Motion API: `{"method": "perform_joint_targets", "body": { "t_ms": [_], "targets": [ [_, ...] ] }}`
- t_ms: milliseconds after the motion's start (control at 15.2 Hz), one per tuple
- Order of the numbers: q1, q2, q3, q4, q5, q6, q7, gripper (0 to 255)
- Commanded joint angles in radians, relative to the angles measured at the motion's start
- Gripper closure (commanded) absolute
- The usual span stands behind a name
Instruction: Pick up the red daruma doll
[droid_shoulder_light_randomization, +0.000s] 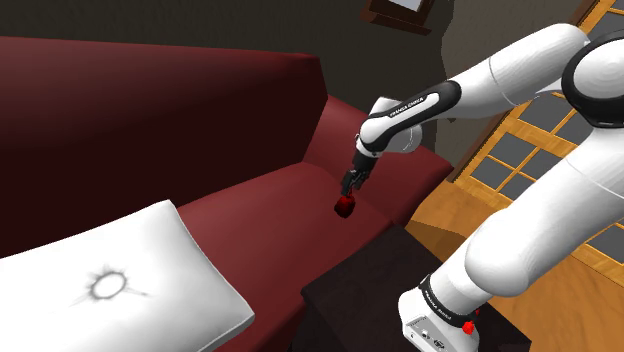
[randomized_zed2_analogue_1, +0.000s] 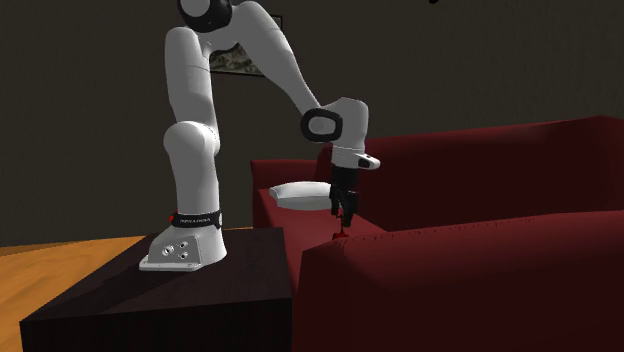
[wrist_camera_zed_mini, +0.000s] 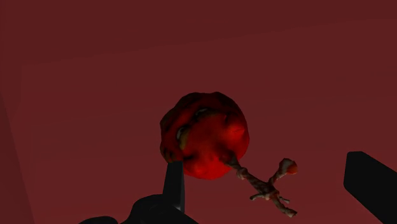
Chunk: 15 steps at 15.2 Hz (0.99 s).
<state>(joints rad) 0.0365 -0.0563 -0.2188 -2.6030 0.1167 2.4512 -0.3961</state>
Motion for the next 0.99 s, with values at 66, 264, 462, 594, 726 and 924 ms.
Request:
{"method": "perform_joint_targets", "body": {
  "t_ms": [66,264,462,594,726,924],
  "targets": [
    [0.001,0.006,0.0,0.0,0.003,0.006,-0.002,255],
    [0.001,0.006,0.0,0.001,0.003,0.005,-0.002,255],
    [0.001,0.006,0.0,0.001,0.003,0.006,-0.002,255],
    [0.001,0.007,0.0,0.0,0.003,0.007,-0.003,255],
    [-0.001,-0.02,0.0,0.005,-0.01,-0.024,0.009,255],
    [-0.005,-0.059,0.001,0.014,-0.027,-0.069,0.024,255]
  ]
}}
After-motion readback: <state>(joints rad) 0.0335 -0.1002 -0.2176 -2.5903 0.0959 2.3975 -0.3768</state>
